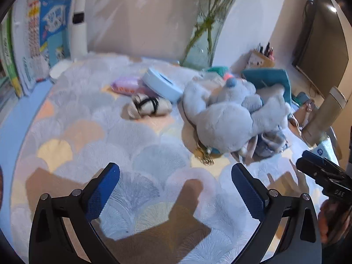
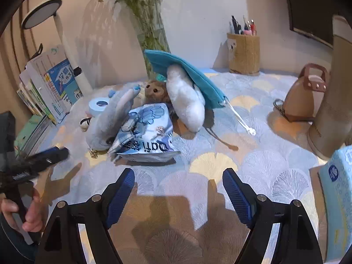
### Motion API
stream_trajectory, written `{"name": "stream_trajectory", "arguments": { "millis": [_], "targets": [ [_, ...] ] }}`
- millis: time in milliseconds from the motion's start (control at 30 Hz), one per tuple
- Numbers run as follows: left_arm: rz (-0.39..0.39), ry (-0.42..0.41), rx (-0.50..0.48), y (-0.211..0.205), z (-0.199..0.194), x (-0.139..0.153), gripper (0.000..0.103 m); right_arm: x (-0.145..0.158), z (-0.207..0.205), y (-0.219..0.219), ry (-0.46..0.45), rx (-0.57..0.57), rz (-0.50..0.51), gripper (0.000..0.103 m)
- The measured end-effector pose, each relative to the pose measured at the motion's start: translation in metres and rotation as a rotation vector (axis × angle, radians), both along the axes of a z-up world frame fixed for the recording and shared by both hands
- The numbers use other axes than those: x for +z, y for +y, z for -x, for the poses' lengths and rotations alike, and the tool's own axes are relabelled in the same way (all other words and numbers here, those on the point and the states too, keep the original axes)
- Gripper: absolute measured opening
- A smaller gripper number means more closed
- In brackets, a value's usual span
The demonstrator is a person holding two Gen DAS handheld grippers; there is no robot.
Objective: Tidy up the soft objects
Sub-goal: 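Return both grippers to the bed, then grasp the grey plush elephant with the left gripper while the right grasps the snack bag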
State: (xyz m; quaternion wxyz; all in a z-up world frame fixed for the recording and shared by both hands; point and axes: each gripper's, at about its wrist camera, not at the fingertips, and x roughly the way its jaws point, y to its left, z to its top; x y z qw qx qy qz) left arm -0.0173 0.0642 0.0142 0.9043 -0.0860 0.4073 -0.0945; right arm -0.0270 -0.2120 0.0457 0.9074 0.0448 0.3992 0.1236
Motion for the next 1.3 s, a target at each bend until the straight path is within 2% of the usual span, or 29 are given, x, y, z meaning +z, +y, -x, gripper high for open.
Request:
{"name": "stream_trajectory", "arguments": {
  "millis": [300, 333, 367, 433, 533, 567, 633, 700, 767, 867, 933, 1067, 1100, 1233, 1267, 1300],
  "targets": [
    [-0.041, -0.004, -0.052, -0.015, 0.008, 0.004, 0.102, -0.001, 0.0, -0.005, 0.018, -0.012, -0.003, 0.082],
    [-0.027, 0.016, -0.068, -0.016, 0.008, 0.006, 0.102, -0.001, -0.001, -0.007, 0.034, -0.014, -0.012, 0.082],
    [0.022, 0.076, -0.128, -0.018, 0.006, 0.009, 0.101, -0.001, -0.002, -0.008, 0.062, -0.007, -0.034, 0.082],
    [0.052, 0.091, -0.197, -0.023, 0.006, 0.021, 0.102, 0.004, -0.009, -0.01, 0.139, 0.05, -0.1, 0.082],
    [-0.073, -0.023, -0.26, -0.043, 0.006, 0.056, 0.102, 0.022, -0.021, -0.008, 0.163, 0.079, -0.089, 0.083],
    [-0.088, -0.038, -0.278, -0.046, 0.003, 0.061, 0.102, 0.026, -0.027, -0.007, 0.16, 0.076, -0.083, 0.088],
    [-0.104, -0.017, -0.313, -0.053, -0.013, 0.06, 0.102, 0.027, -0.04, -0.006, 0.16, 0.069, -0.109, 0.09],
    [-0.118, 0.035, -0.319, -0.058, -0.034, 0.049, 0.102, 0.017, -0.055, -0.005, 0.188, 0.058, -0.163, 0.09],
    [-0.131, 0.05, -0.335, -0.061, -0.051, 0.036, 0.101, 0.006, -0.064, -0.005, 0.21, 0.041, -0.212, 0.088],
    [-0.058, 0.083, -0.325, -0.057, -0.07, 0.021, 0.101, -0.008, -0.073, -0.007, 0.224, 0.038, -0.291, 0.068],
    [0.002, 0.096, -0.336, -0.054, -0.077, 0.015, 0.101, -0.011, -0.076, -0.007, 0.217, 0.024, -0.309, 0.068],
    [0.072, 0.12, -0.324, -0.055, -0.09, 0.002, 0.1, -0.017, -0.086, 0.002, 0.214, 0.011, -0.268, 0.068],
    [0.086, 0.121, -0.322, -0.054, -0.091, 0.0, 0.091, -0.021, -0.088, 0.004, 0.224, 0.017, -0.282, 0.068],
    [0.132, 0.118, -0.317, -0.048, -0.089, -0.002, 0.078, -0.026, -0.086, 0.002, 0.199, 0.017, -0.321, 0.065],
    [0.135, 0.107, -0.322, -0.047, -0.087, 0.0, 0.075, -0.026, -0.086, 0.0, 0.198, 0.029, -0.346, 0.055],
    [0.139, 0.097, -0.326, -0.046, -0.084, 0.003, 0.073, -0.024, -0.083, -0.001, 0.194, 0.036, -0.361, 0.051]
  ]
}}
